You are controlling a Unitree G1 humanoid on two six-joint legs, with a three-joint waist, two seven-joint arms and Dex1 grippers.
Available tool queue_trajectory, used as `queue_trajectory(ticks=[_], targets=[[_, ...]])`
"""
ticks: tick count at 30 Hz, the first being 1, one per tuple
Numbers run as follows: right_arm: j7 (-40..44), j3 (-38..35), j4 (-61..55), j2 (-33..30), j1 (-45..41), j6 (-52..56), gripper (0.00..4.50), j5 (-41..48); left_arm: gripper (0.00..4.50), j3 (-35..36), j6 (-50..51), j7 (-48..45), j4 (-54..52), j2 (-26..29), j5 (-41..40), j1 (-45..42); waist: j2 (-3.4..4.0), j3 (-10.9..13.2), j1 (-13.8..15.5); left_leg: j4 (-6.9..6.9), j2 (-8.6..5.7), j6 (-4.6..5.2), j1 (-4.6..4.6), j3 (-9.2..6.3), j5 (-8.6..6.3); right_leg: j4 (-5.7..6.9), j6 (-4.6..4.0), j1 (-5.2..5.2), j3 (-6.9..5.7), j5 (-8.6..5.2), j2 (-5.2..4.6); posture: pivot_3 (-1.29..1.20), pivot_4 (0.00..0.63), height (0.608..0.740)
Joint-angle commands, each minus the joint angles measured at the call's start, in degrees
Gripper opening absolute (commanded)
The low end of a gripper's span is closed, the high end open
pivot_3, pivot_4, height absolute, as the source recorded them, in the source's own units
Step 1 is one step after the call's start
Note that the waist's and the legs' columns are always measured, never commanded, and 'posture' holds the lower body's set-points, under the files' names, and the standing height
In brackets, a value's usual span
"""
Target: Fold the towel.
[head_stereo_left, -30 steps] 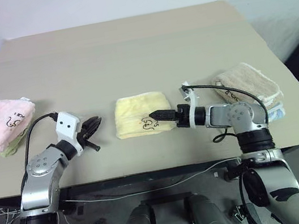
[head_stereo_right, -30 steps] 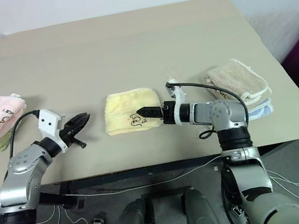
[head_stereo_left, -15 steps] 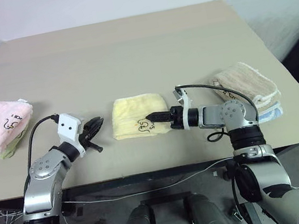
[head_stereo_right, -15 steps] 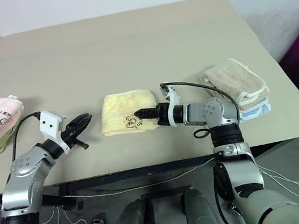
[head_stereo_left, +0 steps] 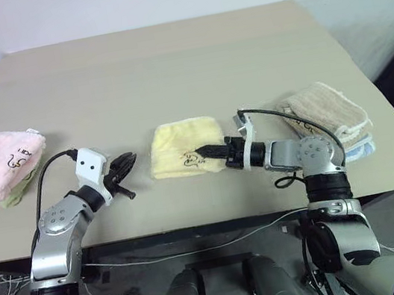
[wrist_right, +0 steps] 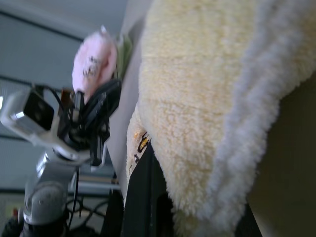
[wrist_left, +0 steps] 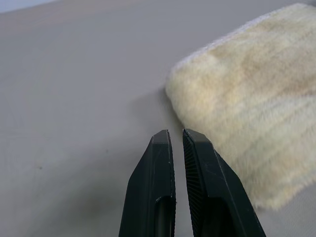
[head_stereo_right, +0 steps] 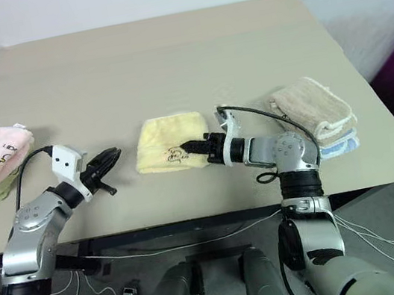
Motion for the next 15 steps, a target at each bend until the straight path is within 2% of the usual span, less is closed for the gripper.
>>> queue_trajectory(ticks=[1, 5, 7, 10, 15], targets=[[-7.4, -12.3, -7.8, -3.1, -3.6, -1.3, 0.02, 6.6, 0.4, 0.2, -0.3, -0.4, -1.2, -0.1, -0.7, -1.0, 0.01, 0.0, 0.4, 0.0, -0.03, 0.0, -0.02, 0.0, 0.0, 0.0, 0.0, -0.02, 0.0, 0.0, -0.02, 0.0, 0.15, 0.74], [-16.0, -21.8, -12.3, -8.1, -4.9, -1.0, 0.02, 11.2, 0.4, -2.2, -0.7, -1.7, 0.9, -0.9, 0.1, -2.2, 0.01, 0.0, 1.3, 0.0, -0.05, 0.0, -0.02, 0.01, 0.0, -0.03, 0.0, -0.01, 0.0, 0.0, -0.04, 0.0, 0.15, 0.74], [-19.2, -24.1, -13.7, -9.8, -4.9, -0.6, 0.02, 13.0, 0.4, -3.0, -1.0, -2.2, 2.0, -1.4, 0.4, -3.1, 0.0, 0.0, 1.4, 0.0, -0.05, 0.0, -0.02, 0.01, 0.0, -0.04, 0.0, 0.01, 0.0, 0.0, -0.04, 0.0, 0.15, 0.74], [-30.1, -32.2, -15.3, -12.1, -5.5, -1.7, 0.02, 17.8, 0.4, -4.6, -1.8, -3.5, 5.0, -2.2, 0.7, -6.4, 0.0, 0.0, 1.3, 0.0, -0.04, 0.01, -0.02, 0.05, 0.0, -0.03, 0.0, 0.01, 0.02, 0.0, -0.03, 0.0, 0.15, 0.74], [-44.9, -37.9, -22.2, -11.4, 2.5, -2.8, 0.02, 27.4, 0.4, -7.3, -3.3, -5.4, 9.3, -3.9, 1.6, -9.6, 0.01, 0.0, 1.3, -0.05, -0.01, 0.02, -0.03, 0.1, 0.01, -0.05, 0.0, 0.01, 0.04, 0.0, -0.01, 0.0, 0.15, 0.74]])
